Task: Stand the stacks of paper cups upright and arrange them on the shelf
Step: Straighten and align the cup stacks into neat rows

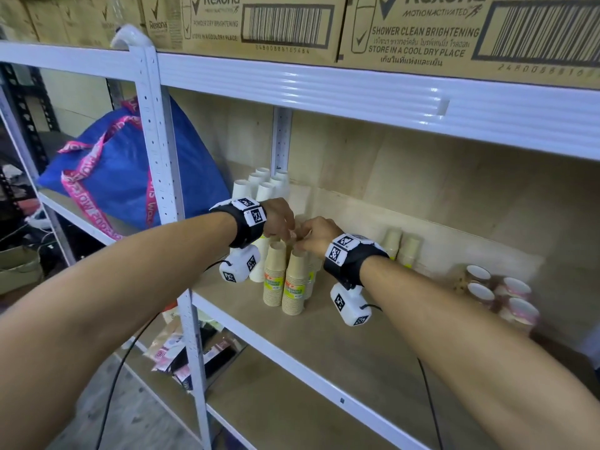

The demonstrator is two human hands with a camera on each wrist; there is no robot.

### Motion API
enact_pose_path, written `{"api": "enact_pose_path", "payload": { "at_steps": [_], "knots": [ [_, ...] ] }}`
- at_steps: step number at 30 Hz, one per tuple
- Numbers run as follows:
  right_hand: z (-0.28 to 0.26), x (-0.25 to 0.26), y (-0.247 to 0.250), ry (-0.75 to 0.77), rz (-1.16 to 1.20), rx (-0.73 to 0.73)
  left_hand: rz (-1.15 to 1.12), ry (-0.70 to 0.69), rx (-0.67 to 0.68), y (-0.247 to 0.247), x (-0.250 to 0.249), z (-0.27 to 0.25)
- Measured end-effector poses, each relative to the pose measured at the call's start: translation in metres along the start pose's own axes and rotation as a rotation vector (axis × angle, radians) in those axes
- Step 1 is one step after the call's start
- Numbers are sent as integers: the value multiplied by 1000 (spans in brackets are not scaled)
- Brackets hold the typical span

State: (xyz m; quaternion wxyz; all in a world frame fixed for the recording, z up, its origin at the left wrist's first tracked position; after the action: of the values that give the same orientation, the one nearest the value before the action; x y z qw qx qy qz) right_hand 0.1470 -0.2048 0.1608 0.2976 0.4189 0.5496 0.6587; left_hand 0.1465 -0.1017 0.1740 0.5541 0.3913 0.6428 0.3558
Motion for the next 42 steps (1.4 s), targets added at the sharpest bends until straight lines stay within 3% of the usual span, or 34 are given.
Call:
{"api": "enact_pose_path", "payload": {
  "at_steps": [15,25,34,42],
  "knots": [
    [5,4,-27,15,-51,57,-141,-25,-58,-28,38,6],
    [8,0,-32,29,-52,12,-203,-42,-46,-36,45,5],
    [1,-11,-25,-25,-46,-1,-241,-20,-2,-38,40,8],
    [-11,-46,-10,-106,-55,27,-222,-45,82,-42,2,13]
  ]
}}
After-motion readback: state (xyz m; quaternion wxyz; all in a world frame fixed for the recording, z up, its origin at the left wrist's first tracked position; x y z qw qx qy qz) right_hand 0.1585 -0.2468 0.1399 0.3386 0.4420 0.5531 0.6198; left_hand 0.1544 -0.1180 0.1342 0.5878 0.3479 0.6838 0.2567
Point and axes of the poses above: each hand's wrist, its own z-axis towards the middle knuckle, its own y-axis out of the back of the hand, x = y × z, the point moved 9 cm from there along z, towards the middle knuckle, and after that the axes turned 14 degrees about -z, right-handed, at the moved point
